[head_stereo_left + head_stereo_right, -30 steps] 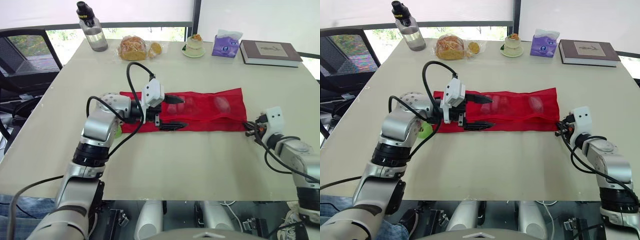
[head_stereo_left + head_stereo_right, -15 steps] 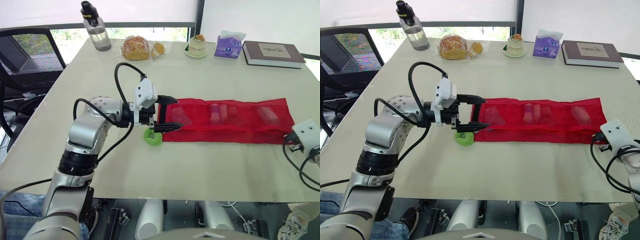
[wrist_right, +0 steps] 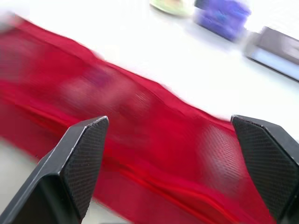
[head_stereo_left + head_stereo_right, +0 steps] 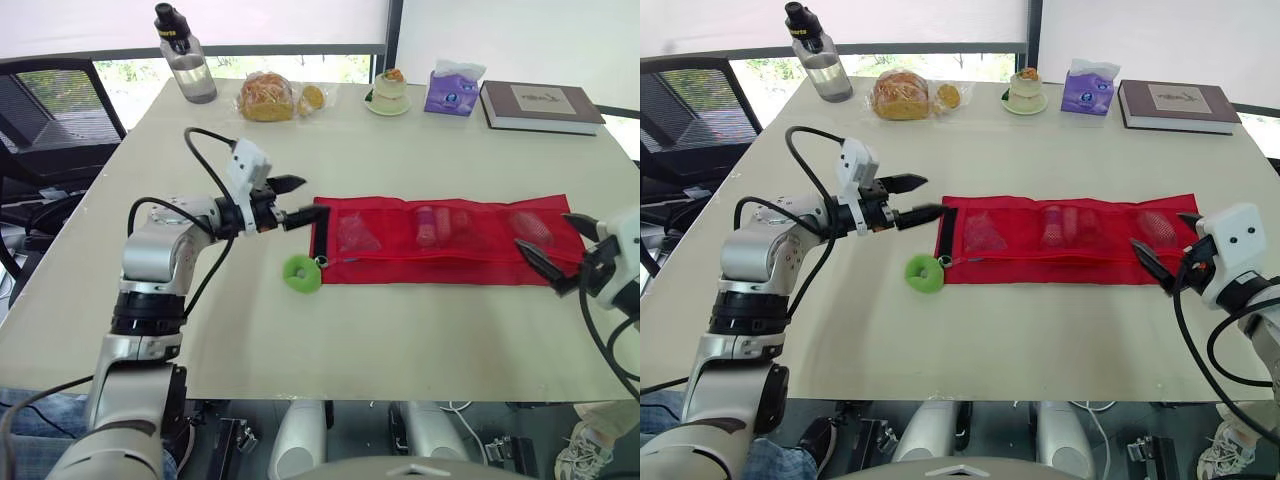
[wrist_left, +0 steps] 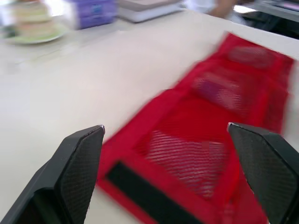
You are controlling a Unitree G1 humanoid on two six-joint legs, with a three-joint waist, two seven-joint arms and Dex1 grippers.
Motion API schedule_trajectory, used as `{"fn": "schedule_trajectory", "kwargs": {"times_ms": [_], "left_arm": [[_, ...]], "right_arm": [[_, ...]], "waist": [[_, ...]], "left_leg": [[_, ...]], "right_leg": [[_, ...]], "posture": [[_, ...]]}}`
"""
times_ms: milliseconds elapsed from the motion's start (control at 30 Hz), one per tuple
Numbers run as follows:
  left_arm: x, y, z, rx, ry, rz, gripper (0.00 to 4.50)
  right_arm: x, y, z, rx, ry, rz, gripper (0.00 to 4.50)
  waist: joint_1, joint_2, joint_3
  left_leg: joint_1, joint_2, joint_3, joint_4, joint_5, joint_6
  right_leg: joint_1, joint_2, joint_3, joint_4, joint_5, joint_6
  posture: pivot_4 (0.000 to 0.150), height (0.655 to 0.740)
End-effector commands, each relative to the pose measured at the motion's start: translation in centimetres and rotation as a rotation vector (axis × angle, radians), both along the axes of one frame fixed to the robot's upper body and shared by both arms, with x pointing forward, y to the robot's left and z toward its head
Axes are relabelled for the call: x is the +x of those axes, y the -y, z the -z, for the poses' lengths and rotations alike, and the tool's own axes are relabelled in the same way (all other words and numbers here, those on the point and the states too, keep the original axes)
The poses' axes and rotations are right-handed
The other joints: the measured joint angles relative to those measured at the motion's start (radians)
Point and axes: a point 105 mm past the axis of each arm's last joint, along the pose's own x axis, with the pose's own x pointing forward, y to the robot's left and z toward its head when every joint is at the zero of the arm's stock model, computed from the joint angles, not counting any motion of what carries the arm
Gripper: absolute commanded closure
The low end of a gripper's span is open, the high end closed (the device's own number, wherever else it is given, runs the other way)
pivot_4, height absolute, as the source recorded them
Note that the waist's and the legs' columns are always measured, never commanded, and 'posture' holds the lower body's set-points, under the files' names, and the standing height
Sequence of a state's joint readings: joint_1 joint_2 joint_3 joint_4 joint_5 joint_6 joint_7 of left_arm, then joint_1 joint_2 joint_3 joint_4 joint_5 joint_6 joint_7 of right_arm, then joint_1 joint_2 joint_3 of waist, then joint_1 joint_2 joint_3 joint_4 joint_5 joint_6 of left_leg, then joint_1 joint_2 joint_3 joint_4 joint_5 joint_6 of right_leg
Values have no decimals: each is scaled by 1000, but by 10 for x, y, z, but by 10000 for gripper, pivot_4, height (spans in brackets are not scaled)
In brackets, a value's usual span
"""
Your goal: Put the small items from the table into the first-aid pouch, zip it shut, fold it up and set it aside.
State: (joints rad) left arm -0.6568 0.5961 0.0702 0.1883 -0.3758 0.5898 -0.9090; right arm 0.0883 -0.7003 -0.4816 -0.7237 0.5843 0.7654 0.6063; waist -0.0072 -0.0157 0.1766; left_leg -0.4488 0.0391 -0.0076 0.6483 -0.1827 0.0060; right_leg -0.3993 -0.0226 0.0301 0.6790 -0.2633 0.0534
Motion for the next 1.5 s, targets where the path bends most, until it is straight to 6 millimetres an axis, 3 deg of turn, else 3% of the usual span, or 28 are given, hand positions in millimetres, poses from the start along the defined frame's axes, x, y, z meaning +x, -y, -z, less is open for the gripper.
{"fn": "schedule_trajectory", "kwargs": {"times_ms": [33, 133, 233, 333, 500, 767, 933, 1100, 1133, 1300, 1433, 1500], "left_arm": [[6, -8, 3, -27, -37, -56, 0], [7, -15, 20, -44, -179, -125, 0], [-1, -7, 24, -109, -295, -90, 0], [-10, 2, 28, -162, -404, -55, 0], [-9, -4, 45, -169, -533, -157, 0], [-20, 14, 60, -240, -749, -121, 0], [-26, 32, 57, -389, -861, -10, 0], [-28, 36, 51, -468, -885, 31, 0], [-28, 36, 51, -475, -888, 33, 5625], [-25, 35, 42, -550, -893, 68, 23679], [-24, 31, 43, -566, -889, 60, 44651], [-24, 30, 42, -572, -889, 61, 44651]], "right_arm": [[-20, -33, -11, 47, -5, -170, 277], [-25, -48, -20, 95, 19, -235, 277], [-32, -59, -28, 157, 35, -321, 277], [-35, -66, -28, 133, 38, -374, 277], [-34, -71, -31, 121, 58, -419, 277], [-30, -81, -32, 121, 59, -465, 277], [-30, -85, -31, 123, 56, -490, 277], [-33, -87, -32, 145, 47, -516, 277], [-34, -88, -32, 153, 42, -520, 0], [-35, -93, -34, 173, 32, -546, 0], [-34, -95, -35, 179, 40, -552, 0], [-34, -96, -36, 183, 44, -559, 0]], "waist": [[-1, 0, 0], [-2, -1, 0], [-3, -1, 0], [-2, -1, 0], [-4, -1, 0], [1, -2, 0], [4, -2, 0], [3, -2, 0], [3, -2, 0], [-1, -2, 0], [0, -2, 0], [-1, -2, 0]], "left_leg": [[0, 0, 0, 0, 0, 0], [0, 0, 1, 0, 0, 0], [0, 0, 0, 0, 0, 0], [0, 0, 0, 0, 0, 0], [0, 0, 0, 0, 0, 0], [0, -1, 0, 0, 0, 0], [0, -1, 0, 0, 0, 0], [0, -1, 0, 0, 0, 0], [0, -1, 0, 0, 0, 0], [0, -1, 0, 0, 0, 0], [0, -1, -1, 0, 0, 0], [0, -1, -1, 0, 0, 0]], "right_leg": [[0, 0, 0, 0, 0, 0], [0, -1, 0, 0, 0, 0], [0, -1, 0, 0, 0, 0], [0, -1, 0, 0, 0, 0], [0, -1, 0, 0, 0, 0], [0, -1, 0, 0, 0, 0], [1, -1, 0, 0, 0, 0], [1, -1, 0, 0, 0, 0], [1, -1, 0, 0, 0, 0], [1, -1, -1, 0, 0, 0], [0, -1, -1, 0, 0, 0], [0, -1, -1, 0, 0, 0]], "posture": [[1500, 7400], [1500, 7400], [1500, 7400], [1500, 7400], [1500, 7400], [1500, 7400], [1500, 7400], [1500, 7400], [1500, 7400], [1500, 7400], [1500, 7400], [1500, 7400]]}}
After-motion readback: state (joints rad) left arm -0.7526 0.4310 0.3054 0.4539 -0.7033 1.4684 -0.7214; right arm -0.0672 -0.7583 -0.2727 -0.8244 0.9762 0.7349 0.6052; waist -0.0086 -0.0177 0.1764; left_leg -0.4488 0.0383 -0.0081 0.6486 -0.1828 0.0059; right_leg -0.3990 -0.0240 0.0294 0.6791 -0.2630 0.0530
